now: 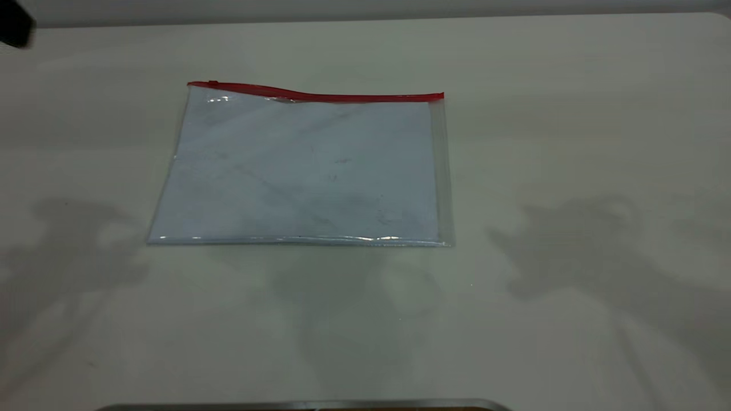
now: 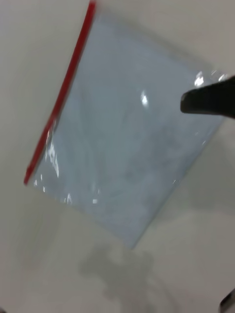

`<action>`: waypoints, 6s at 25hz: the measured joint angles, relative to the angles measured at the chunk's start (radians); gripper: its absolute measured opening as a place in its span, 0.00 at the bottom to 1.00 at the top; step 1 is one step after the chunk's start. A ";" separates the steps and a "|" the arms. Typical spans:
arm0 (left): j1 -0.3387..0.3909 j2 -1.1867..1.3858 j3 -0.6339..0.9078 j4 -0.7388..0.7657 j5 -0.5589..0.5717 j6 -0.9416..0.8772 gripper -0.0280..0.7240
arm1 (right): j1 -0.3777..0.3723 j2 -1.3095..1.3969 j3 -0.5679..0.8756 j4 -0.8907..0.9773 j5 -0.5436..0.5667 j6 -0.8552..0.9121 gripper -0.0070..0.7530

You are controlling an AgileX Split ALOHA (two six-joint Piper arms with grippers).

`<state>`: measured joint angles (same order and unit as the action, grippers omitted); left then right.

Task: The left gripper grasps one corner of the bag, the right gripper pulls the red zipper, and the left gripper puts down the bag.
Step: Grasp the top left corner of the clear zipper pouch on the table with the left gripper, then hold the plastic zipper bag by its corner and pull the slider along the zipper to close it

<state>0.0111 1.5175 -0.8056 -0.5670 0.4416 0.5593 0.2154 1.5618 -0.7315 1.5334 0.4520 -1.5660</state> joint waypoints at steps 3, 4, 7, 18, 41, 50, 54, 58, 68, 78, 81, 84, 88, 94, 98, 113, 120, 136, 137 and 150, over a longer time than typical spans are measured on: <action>0.000 0.118 -0.060 -0.036 -0.050 0.062 0.76 | 0.054 0.128 -0.096 0.043 0.008 -0.032 0.72; 0.000 0.152 -0.086 -0.041 -0.061 0.079 0.76 | 0.070 0.168 -0.129 0.047 0.013 -0.035 0.72; 0.000 0.272 -0.169 -0.049 -0.074 0.101 0.76 | 0.106 0.266 -0.213 0.049 0.035 -0.036 0.72; 0.006 0.680 -0.513 -0.052 -0.058 0.173 0.76 | 0.146 0.453 -0.388 0.054 0.075 -0.024 0.72; 0.008 1.091 -0.909 -0.477 0.128 0.690 0.64 | 0.146 0.480 -0.392 0.060 0.083 -0.023 0.72; 0.000 1.071 -0.909 -0.503 0.195 0.826 0.11 | 0.146 0.530 -0.549 0.011 0.111 -0.023 0.72; -0.008 1.039 -0.909 -0.501 0.282 0.935 0.11 | 0.146 0.630 -0.670 -0.004 0.151 -0.023 0.72; -0.015 1.008 -0.909 -0.499 0.417 1.070 0.11 | 0.146 0.749 -0.811 -0.011 0.258 -0.023 0.72; -0.022 0.994 -0.910 -0.434 0.649 1.219 0.11 | 0.147 0.935 -1.031 -0.037 0.457 0.021 0.72; -0.028 0.991 -0.910 -0.429 0.622 1.248 0.11 | 0.202 1.016 -1.084 0.027 0.451 0.021 0.72; -0.039 0.991 -0.910 -0.428 0.613 1.266 0.11 | 0.203 1.046 -1.113 0.039 0.440 0.021 0.72; -0.051 0.991 -0.910 -0.428 0.595 1.271 0.11 | 0.203 1.066 -1.148 0.047 0.429 0.021 0.72; -0.065 0.991 -0.910 -0.418 0.587 1.275 0.11 | 0.203 1.094 -1.184 0.057 0.426 0.029 0.72; -0.069 0.991 -0.910 -0.415 0.580 1.276 0.11 | 0.213 1.109 -1.187 0.053 0.424 0.044 0.70; -0.070 0.991 -0.910 -0.415 0.579 1.275 0.11 | 0.217 1.109 -1.188 0.032 0.425 0.044 0.58; -0.067 0.986 -0.910 -0.410 0.589 1.275 0.11 | 0.210 1.109 -1.189 0.025 0.455 0.045 0.05; -0.033 0.954 -0.908 -0.479 0.629 1.316 0.11 | 0.181 1.104 -1.198 0.066 0.507 0.045 0.05; 0.036 0.954 -0.906 -0.638 0.721 1.379 0.11 | 0.143 1.089 -1.207 -0.036 0.520 0.061 0.05; 0.037 0.954 -0.906 -0.648 0.722 1.379 0.11 | 0.138 1.087 -1.208 -0.046 0.520 0.064 0.05; 0.085 0.947 -0.906 -0.790 0.708 1.428 0.11 | 0.052 1.097 -1.206 -0.348 0.473 0.137 0.06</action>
<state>0.0961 2.4647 -1.7113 -1.3565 1.1495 1.9872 0.2670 2.6586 -1.9374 1.1854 0.9254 -1.4287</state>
